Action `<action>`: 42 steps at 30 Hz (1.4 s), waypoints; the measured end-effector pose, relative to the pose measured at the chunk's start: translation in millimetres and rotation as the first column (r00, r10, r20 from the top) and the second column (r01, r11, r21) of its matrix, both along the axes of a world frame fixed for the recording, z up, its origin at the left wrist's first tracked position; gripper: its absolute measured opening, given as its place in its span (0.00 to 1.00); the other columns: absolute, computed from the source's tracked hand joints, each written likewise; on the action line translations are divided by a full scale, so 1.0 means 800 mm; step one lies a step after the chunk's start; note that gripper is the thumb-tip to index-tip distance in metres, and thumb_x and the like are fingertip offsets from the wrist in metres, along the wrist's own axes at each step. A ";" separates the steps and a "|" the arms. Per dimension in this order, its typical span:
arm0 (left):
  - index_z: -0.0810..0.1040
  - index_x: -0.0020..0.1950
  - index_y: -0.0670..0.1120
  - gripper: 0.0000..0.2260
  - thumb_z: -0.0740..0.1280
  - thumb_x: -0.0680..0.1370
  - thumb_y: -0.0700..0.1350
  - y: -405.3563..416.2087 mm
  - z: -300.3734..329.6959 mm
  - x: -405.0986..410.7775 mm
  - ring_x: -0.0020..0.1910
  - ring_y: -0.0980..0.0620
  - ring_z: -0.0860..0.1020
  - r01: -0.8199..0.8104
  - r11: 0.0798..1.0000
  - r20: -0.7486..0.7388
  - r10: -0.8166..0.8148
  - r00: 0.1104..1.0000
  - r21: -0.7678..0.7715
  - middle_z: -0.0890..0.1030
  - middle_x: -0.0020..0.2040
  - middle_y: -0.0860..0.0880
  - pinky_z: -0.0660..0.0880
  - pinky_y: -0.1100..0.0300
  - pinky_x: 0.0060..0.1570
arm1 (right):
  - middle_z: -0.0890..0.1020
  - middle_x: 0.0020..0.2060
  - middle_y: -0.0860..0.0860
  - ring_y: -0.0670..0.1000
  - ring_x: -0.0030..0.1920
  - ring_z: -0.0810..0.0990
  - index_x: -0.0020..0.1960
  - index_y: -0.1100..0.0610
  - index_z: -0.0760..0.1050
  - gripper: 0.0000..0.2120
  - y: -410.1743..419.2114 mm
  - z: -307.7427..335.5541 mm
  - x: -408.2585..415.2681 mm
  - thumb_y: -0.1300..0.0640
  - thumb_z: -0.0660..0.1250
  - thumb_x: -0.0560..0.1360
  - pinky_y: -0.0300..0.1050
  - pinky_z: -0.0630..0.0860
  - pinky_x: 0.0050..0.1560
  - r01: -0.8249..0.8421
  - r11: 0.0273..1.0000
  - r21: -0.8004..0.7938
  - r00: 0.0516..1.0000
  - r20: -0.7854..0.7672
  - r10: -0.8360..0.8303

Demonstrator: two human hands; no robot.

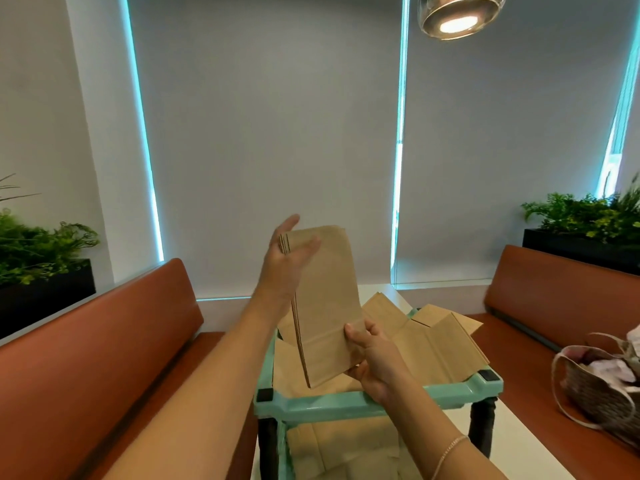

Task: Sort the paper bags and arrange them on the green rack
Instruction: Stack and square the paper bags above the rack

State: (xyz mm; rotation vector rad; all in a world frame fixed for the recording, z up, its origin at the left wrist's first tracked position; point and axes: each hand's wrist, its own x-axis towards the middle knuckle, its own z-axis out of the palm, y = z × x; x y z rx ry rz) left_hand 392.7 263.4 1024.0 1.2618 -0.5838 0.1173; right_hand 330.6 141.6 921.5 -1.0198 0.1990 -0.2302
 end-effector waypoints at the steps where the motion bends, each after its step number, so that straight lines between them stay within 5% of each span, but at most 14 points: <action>1: 0.75 0.52 0.66 0.14 0.72 0.71 0.51 0.003 0.008 0.003 0.61 0.46 0.75 -0.005 0.999 0.048 0.004 0.999 0.032 0.77 0.61 0.47 0.73 0.48 0.61 | 0.78 0.49 0.55 0.55 0.48 0.76 0.59 0.55 0.70 0.13 0.000 0.000 0.000 0.63 0.64 0.76 0.57 0.76 0.49 -0.007 1.000 -0.002 1.000 0.011 0.007; 6: 0.77 0.45 0.52 0.02 0.68 0.76 0.45 -0.004 0.012 0.001 0.50 0.54 0.76 -0.112 0.994 0.158 0.109 0.981 0.012 0.78 0.45 0.55 0.72 0.60 0.55 | 0.77 0.51 0.55 0.55 0.49 0.76 0.58 0.54 0.69 0.13 0.000 0.000 0.000 0.66 0.62 0.77 0.58 0.76 0.50 -0.027 1.000 -0.001 0.999 0.031 0.027; 9: 0.75 0.52 0.54 0.08 0.68 0.76 0.43 -0.004 0.002 0.002 0.61 0.56 0.72 -0.185 0.982 0.193 0.177 0.965 0.025 0.76 0.53 0.58 0.70 0.60 0.62 | 0.78 0.50 0.55 0.54 0.47 0.76 0.55 0.54 0.70 0.11 0.001 0.001 -0.002 0.68 0.59 0.77 0.56 0.77 0.46 -0.018 0.999 0.030 0.999 0.039 0.017; 20: 0.75 0.58 0.46 0.12 0.69 0.75 0.39 -0.001 -0.105 -0.015 0.50 0.52 0.79 -0.067 0.969 -0.108 0.095 0.990 0.236 0.81 0.52 0.49 0.74 0.62 0.46 | 0.79 0.45 0.54 0.52 0.43 0.76 0.56 0.55 0.70 0.11 0.001 0.002 -0.003 0.67 0.58 0.78 0.53 0.77 0.43 0.026 1.000 -0.018 0.999 0.030 -0.026; 27: 0.74 0.57 0.42 0.12 0.68 0.75 0.35 0.007 -0.116 -0.008 0.50 0.46 0.78 -0.170 0.974 -0.213 0.200 0.956 0.151 0.80 0.50 0.45 0.75 0.53 0.55 | 0.79 0.50 0.54 0.52 0.45 0.78 0.67 0.58 0.68 0.17 0.008 -0.003 0.000 0.66 0.57 0.79 0.45 0.79 0.39 -0.013 0.966 -0.260 0.999 -0.044 0.002; 29: 0.74 0.55 0.43 0.11 0.68 0.75 0.35 0.007 -0.117 -0.007 0.49 0.47 0.78 -0.185 0.972 -0.222 0.215 0.951 0.148 0.80 0.49 0.45 0.74 0.55 0.54 | 0.78 0.56 0.53 0.53 0.53 0.78 0.71 0.56 0.64 0.22 0.003 -0.002 0.003 0.60 0.61 0.78 0.50 0.79 0.53 0.023 0.850 -0.526 0.992 -0.093 -0.084; 32: 0.76 0.54 0.39 0.09 0.69 0.74 0.35 0.010 -0.119 -0.002 0.52 0.44 0.79 -0.164 0.981 -0.323 0.190 0.927 0.104 0.81 0.52 0.42 0.74 0.50 0.59 | 0.68 0.69 0.54 0.55 0.68 0.68 0.74 0.56 0.58 0.30 -0.028 0.017 0.008 0.53 0.64 0.76 0.49 0.67 0.66 0.098 0.378 -0.920 0.956 -0.019 -0.293; 34: 0.75 0.59 0.36 0.14 0.69 0.74 0.35 0.012 -0.119 0.001 0.54 0.42 0.79 -0.154 0.985 -0.379 0.172 0.909 0.077 0.80 0.54 0.39 0.73 0.46 0.61 | 0.69 0.68 0.55 0.57 0.69 0.65 0.73 0.56 0.61 0.28 -0.064 0.031 0.012 0.51 0.64 0.76 0.50 0.64 0.67 -0.006 -0.011 -1.000 0.929 -0.001 -0.371; 36: 0.74 0.60 0.35 0.15 0.69 0.74 0.35 0.011 -0.119 0.003 0.54 0.43 0.79 -0.142 0.987 -0.398 0.159 0.904 0.071 0.80 0.55 0.39 0.73 0.45 0.61 | 0.73 0.64 0.55 0.57 0.66 0.68 0.70 0.54 0.65 0.26 -0.103 0.041 0.016 0.50 0.66 0.74 0.51 0.66 0.66 -0.252 -0.251 -0.935 0.894 -0.126 -0.430; 38: 0.74 0.59 0.35 0.14 0.68 0.75 0.34 0.009 -0.119 0.002 0.53 0.44 0.79 -0.135 0.988 -0.396 0.154 0.905 0.075 0.80 0.54 0.41 0.74 0.49 0.59 | 0.75 0.61 0.53 0.57 0.63 0.71 0.66 0.53 0.69 0.26 -0.129 0.046 0.015 0.48 0.70 0.71 0.53 0.68 0.66 -0.467 -0.342 -0.815 0.825 -0.263 -0.501; 42: 0.73 0.60 0.34 0.14 0.67 0.75 0.33 0.006 -0.116 0.001 0.51 0.44 0.78 -0.142 0.988 -0.400 0.155 0.903 0.062 0.80 0.53 0.40 0.74 0.53 0.55 | 0.71 0.66 0.53 0.60 0.70 0.64 0.70 0.51 0.65 0.35 -0.140 0.055 0.008 0.45 0.74 0.67 0.68 0.49 0.70 -0.645 -0.418 -0.640 0.729 -0.351 -0.588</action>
